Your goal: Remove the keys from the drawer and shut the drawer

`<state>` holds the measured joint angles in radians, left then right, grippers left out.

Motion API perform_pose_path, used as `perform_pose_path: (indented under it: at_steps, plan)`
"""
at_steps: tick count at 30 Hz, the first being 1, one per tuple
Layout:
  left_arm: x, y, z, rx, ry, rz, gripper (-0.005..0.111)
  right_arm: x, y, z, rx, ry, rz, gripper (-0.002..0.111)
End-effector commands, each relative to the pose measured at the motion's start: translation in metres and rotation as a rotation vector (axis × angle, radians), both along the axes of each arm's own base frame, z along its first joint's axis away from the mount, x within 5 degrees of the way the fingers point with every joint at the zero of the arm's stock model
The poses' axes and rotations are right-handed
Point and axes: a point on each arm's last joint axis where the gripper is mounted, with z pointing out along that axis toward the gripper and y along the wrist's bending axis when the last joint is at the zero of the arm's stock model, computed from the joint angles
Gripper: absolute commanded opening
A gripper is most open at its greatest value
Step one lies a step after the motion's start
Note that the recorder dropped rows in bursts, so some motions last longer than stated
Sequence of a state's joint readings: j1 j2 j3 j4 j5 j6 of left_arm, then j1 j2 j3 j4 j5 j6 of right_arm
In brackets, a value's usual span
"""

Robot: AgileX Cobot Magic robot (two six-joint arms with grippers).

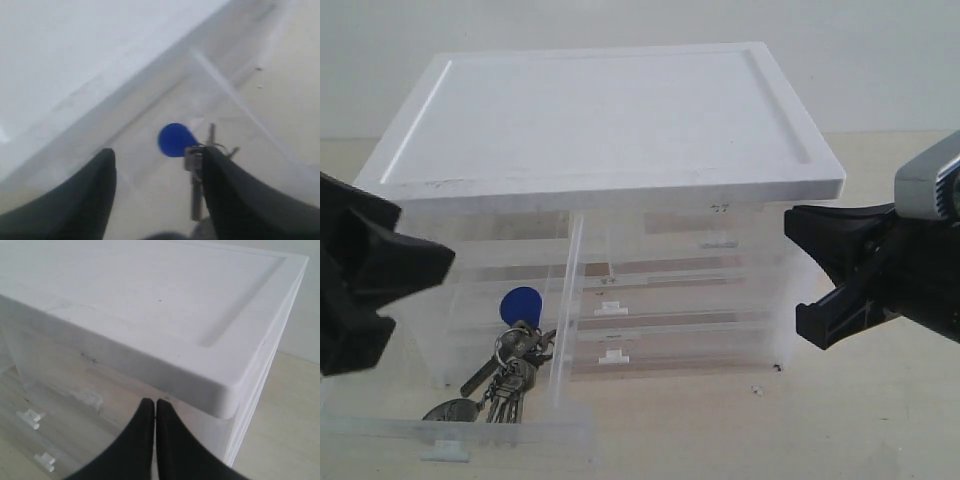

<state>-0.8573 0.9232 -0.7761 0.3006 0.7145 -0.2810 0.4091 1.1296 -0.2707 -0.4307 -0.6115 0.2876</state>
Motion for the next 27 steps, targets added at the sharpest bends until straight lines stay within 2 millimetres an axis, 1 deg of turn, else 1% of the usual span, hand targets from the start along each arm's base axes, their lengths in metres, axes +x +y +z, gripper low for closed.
perform_pose_path:
  at_steps: [1, 7, 10, 17, 24, 26, 27]
  plan:
    - [0.001, -0.019, -0.011, -0.008, 0.078, -0.114, 0.05, 0.001, 0.001, 0.003, 0.005, -0.01, 0.003, 0.0]
    - [0.02, -0.04, -0.045, 0.127, 0.181, -0.122, 0.05, 0.001, 0.001, 0.002, 0.004, -0.008, 0.003, 0.0]
    - [0.025, -0.045, -0.056, 0.163, 0.217, -0.121, 0.05, 0.001, 0.001, 0.002, 0.001, -0.009, 0.006, 0.0]
    - [0.03, -0.052, -0.063, 0.158, 0.217, -0.125, 0.05, 0.0, 0.001, 0.002, 0.003, -0.002, 0.011, 0.0]
    - [0.035, -0.056, -0.076, 0.218, 0.246, -0.128, 0.05, 0.0, 0.002, 0.002, 0.0, 0.0, 0.021, 0.0]
    - [0.035, -0.057, -0.079, 0.225, 0.254, -0.126, 0.047, 0.0, 0.002, 0.002, 0.0, 0.0, 0.021, 0.0]
    - [0.036, -0.057, -0.079, 0.226, 0.256, -0.126, 0.042, 0.0, 0.002, 0.002, 0.0, 0.0, 0.021, 0.0]
